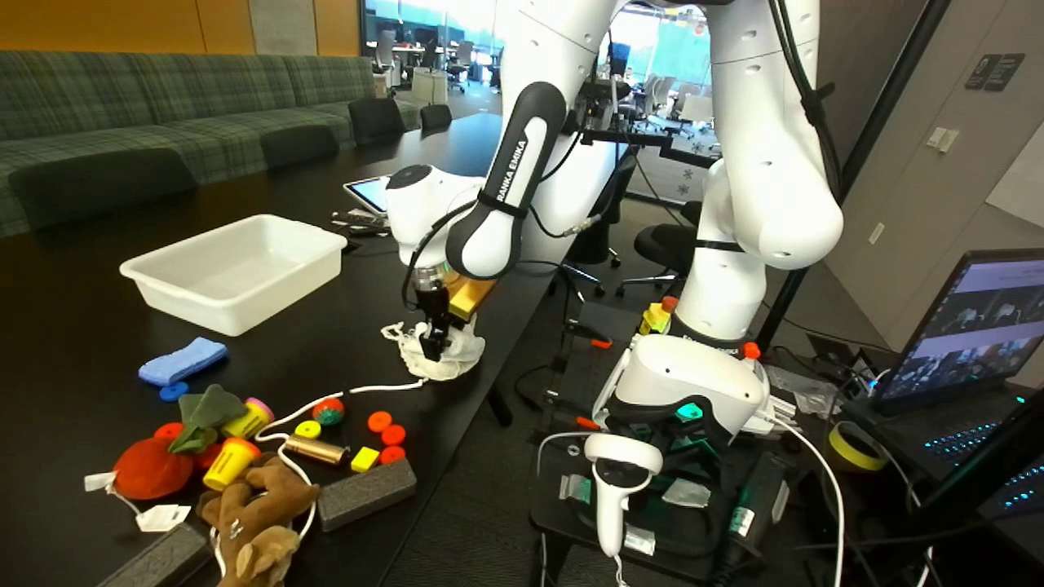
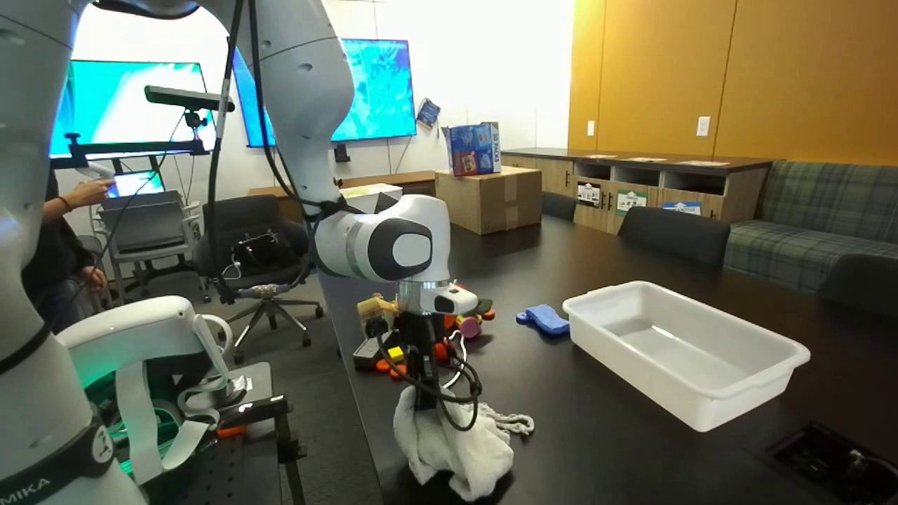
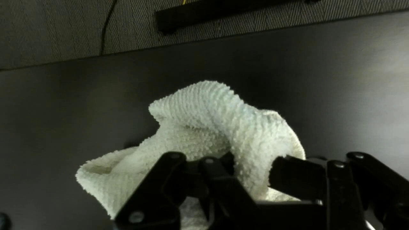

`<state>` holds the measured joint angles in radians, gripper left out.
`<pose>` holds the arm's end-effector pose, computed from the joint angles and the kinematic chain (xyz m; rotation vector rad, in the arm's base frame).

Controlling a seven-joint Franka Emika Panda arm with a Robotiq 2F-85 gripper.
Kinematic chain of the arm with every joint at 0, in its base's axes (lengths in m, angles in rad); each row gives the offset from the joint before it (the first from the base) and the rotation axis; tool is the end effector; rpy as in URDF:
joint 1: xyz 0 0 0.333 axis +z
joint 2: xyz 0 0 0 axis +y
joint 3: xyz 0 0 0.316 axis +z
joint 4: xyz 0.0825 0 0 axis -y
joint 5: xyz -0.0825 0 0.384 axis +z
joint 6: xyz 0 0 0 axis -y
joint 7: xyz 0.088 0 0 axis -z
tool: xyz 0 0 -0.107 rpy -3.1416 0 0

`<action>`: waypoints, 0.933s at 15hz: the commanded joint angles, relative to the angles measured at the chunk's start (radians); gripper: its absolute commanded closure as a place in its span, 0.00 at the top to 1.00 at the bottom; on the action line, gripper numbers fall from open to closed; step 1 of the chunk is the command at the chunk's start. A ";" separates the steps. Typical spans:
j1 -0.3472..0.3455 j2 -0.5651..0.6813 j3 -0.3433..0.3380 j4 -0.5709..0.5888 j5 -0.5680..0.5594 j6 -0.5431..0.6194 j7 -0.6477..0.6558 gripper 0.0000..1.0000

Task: Pick up the towel, push the items in front of the white storage box to the left, place the towel inside the storage box

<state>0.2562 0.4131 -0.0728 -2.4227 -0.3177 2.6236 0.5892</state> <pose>0.4508 0.0877 0.1248 2.9053 -0.1591 -0.2018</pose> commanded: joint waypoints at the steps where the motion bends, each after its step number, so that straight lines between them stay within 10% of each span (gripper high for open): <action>1: 0.043 0.051 0.075 0.074 0.026 -0.068 -0.114 0.14; 14: 0.212 0.331 0.221 0.527 0.228 -0.282 -0.103 0.14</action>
<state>0.4395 0.6617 0.1348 -2.0403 -0.1470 2.4065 0.4651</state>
